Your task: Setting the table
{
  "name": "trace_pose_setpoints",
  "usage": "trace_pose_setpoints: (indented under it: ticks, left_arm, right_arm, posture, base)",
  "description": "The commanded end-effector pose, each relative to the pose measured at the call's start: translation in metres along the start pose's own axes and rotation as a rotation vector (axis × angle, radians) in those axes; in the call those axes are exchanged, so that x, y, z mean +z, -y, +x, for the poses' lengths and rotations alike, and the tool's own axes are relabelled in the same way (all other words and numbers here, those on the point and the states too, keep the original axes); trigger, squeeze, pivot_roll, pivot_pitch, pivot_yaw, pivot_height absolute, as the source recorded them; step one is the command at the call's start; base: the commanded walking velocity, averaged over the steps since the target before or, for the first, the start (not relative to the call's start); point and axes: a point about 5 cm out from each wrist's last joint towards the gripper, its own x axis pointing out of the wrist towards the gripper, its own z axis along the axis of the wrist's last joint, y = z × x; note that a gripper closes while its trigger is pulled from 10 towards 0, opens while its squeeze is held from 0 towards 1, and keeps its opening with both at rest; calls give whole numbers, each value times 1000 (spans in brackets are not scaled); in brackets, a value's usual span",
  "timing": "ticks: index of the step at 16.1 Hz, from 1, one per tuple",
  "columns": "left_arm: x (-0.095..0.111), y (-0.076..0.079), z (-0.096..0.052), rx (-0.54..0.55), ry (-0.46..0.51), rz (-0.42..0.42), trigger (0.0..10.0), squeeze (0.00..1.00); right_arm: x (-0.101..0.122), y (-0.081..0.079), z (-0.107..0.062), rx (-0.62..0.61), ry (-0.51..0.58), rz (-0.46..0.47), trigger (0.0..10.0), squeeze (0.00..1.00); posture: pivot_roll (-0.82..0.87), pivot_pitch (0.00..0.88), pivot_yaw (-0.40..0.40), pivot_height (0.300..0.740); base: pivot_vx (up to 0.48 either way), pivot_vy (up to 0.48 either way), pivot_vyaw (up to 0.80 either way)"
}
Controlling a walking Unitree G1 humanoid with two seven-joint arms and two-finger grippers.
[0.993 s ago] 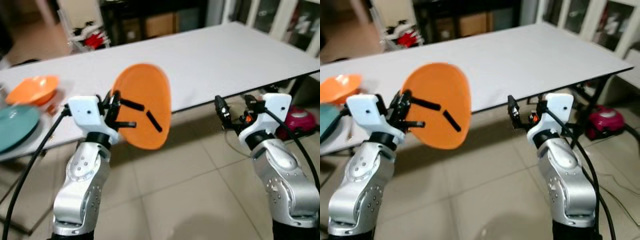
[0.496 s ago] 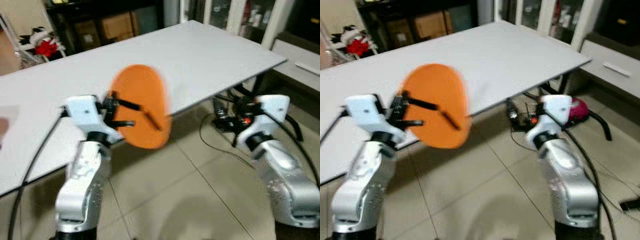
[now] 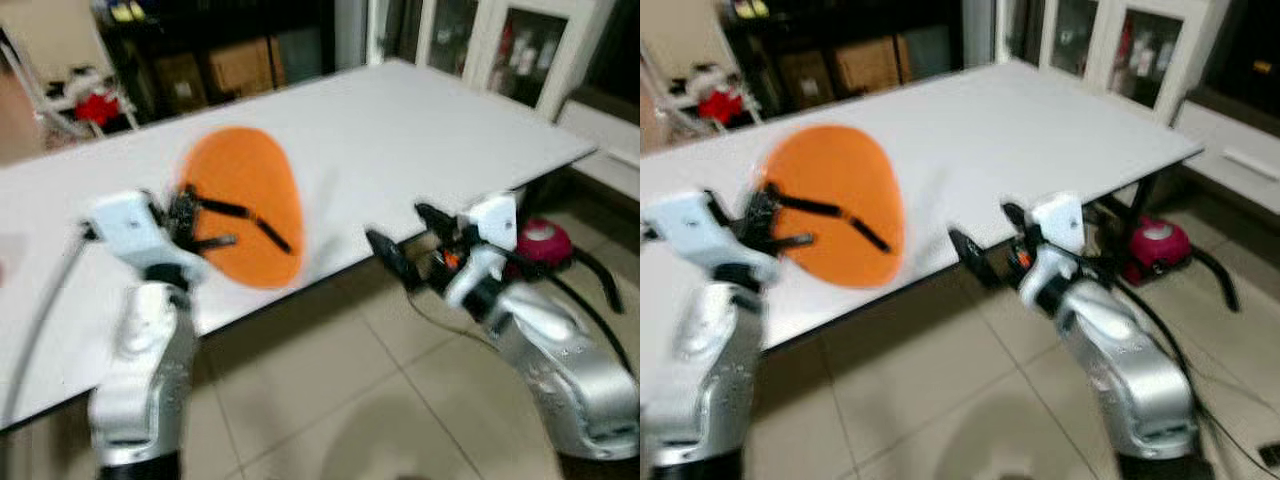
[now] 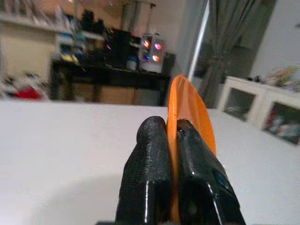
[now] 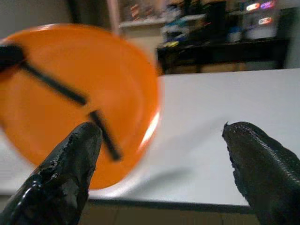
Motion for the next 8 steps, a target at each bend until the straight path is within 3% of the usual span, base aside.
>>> trace_pose_setpoints:
  ticks: [1, 4, 8]
  left_arm:
    - [7, -14, 0, 64, 26, -73, 10000, 0]
    - [-14, -34, 2, 149, -63, -263, 10000, 0]
    - [-31, -42, 14, 187, -106, -449, 10000, 0]
  right_arm:
    - [5, -13, 6, 116, 9, 2, 10000, 0]
    - [7, -17, 6, 252, -26, 5, 10000, 0]
    - [8, -17, 6, 356, -64, 13, 10000, 0]
  posture:
    - [-61, 0, 99, 740]
    - [-63, 0, 99, 740]
    - [-55, 0, 90, 740]
  base:
    - [0, 0, 0]
    - [0, 0, 0]
    - [0, 0, 0]
